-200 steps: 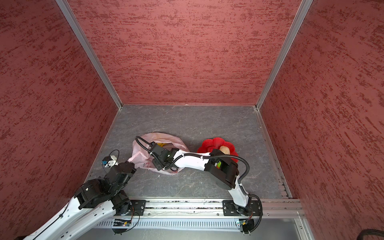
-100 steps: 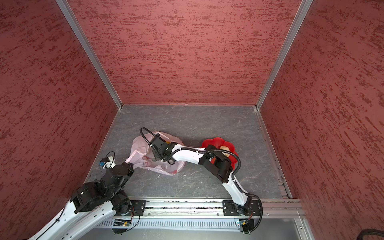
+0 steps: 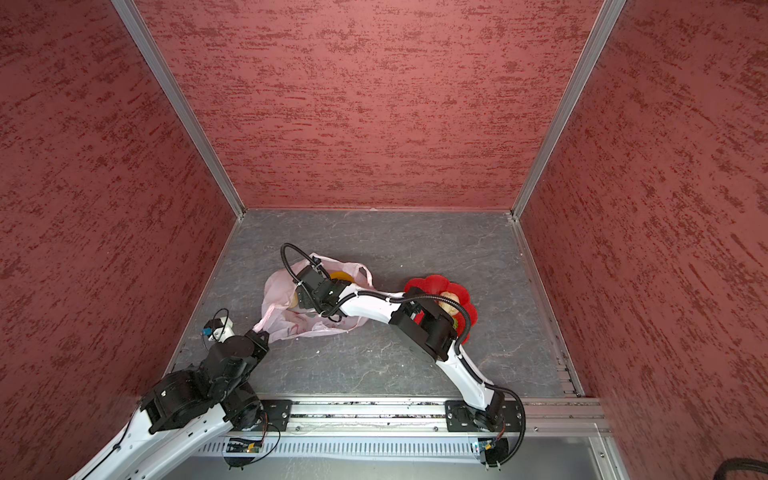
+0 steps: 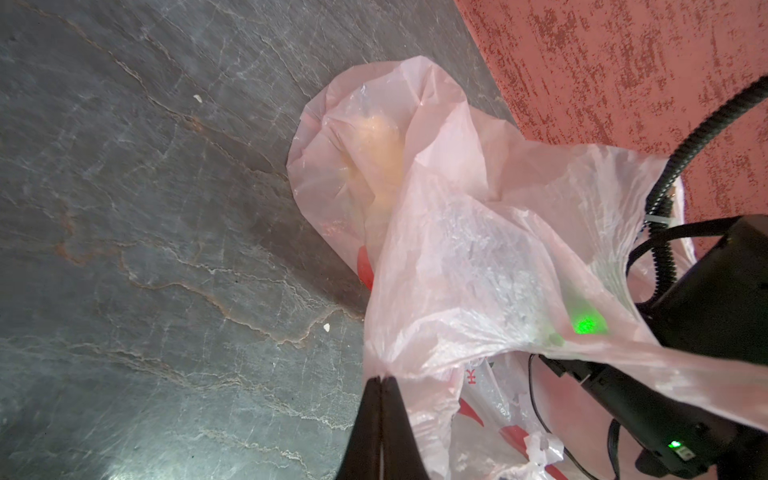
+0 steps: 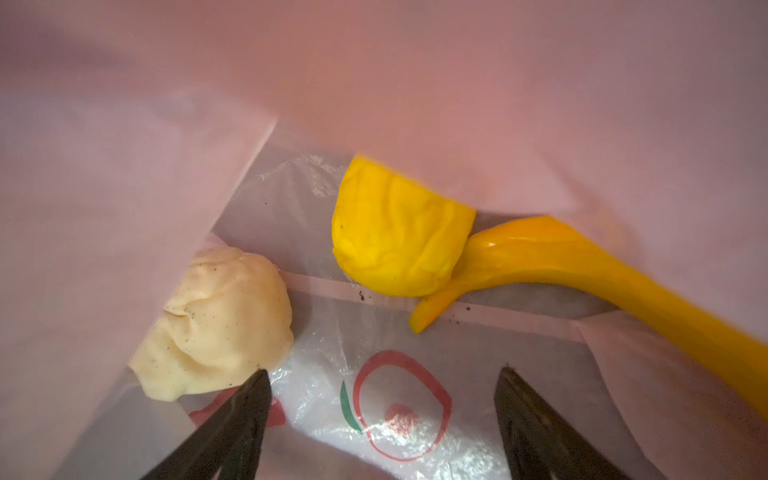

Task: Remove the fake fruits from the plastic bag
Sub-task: 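Reach deeper into the bag toward the yellow lemon-like fruit with the right gripper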

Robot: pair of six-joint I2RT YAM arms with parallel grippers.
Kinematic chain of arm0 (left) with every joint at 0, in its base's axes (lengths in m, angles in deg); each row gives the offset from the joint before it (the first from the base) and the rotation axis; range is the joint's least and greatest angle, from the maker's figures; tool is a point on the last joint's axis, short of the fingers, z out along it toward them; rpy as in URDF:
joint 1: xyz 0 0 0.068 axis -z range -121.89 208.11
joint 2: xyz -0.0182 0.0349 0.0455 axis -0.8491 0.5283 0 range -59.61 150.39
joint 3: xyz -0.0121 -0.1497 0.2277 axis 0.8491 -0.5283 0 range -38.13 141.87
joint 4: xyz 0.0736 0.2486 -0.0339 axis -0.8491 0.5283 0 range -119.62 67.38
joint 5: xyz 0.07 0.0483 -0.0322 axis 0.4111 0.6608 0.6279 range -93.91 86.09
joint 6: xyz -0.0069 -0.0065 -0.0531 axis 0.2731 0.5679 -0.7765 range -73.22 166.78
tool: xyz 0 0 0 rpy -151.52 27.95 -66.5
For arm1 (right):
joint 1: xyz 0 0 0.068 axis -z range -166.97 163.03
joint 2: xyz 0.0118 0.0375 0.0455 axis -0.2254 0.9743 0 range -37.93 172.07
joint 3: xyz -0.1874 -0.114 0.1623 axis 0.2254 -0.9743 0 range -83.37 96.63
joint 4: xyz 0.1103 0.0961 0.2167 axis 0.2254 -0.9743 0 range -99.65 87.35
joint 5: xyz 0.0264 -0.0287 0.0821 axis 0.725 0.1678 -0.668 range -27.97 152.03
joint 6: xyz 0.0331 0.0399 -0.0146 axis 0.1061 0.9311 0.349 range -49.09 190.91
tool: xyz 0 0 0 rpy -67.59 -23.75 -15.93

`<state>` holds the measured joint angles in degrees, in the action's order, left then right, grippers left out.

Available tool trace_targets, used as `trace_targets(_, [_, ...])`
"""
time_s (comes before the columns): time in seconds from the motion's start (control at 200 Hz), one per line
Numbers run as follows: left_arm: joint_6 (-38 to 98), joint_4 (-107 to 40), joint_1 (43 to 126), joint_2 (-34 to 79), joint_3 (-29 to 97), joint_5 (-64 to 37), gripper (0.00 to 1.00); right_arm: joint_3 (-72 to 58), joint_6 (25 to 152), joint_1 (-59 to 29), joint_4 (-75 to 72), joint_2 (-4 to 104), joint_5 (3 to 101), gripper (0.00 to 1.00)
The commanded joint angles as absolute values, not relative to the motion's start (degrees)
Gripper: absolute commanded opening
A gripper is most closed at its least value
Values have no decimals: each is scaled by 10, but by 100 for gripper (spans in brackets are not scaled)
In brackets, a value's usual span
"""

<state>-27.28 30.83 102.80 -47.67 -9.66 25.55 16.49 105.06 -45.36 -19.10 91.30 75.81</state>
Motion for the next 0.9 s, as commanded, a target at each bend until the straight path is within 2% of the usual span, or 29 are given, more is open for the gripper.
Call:
trace_targets(0.0, [-248, 300, 1029, -491, -111, 234, 0, 186, 1071, -456, -158, 924, 788, 87])
trace_targets(0.431, [-189, 280, 1029, -543, -120, 194, 0, 282, 1095, -455, -165, 994, 812, 89])
trace_targets(0.897, [-156, 283, 1028, -588, -125, 175, 0, 396, 1091, -446, -201, 1074, 794, 90])
